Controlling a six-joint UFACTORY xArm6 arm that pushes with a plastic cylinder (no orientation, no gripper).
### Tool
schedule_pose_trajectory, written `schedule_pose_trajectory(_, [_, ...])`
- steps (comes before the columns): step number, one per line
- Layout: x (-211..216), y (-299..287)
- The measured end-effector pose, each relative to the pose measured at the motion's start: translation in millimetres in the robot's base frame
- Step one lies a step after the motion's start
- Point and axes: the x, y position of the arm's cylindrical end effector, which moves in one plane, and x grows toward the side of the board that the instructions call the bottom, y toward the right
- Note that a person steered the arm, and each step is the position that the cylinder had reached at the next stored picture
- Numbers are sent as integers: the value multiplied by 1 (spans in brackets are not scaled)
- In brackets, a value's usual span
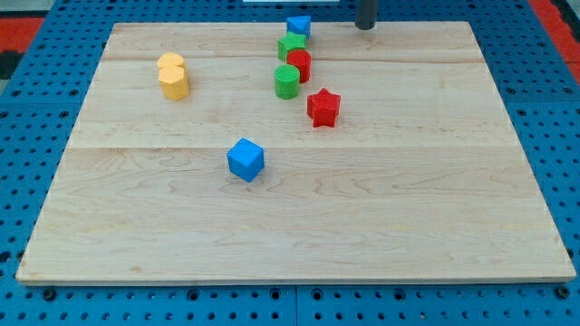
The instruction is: Place the blue triangle left to the blue cube
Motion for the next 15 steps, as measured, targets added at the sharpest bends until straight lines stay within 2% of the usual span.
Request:
schedule_pose_trajectory(1, [0,-50])
schedule_pose_trajectory(6, [14,-216])
schedule_pose_trajectory(10, [89,-226])
schedule_pose_trajectory(12, [154,-221])
schedule_pose_trajectory(13, [202,-221])
schedule_pose_trajectory(15, [283,-150])
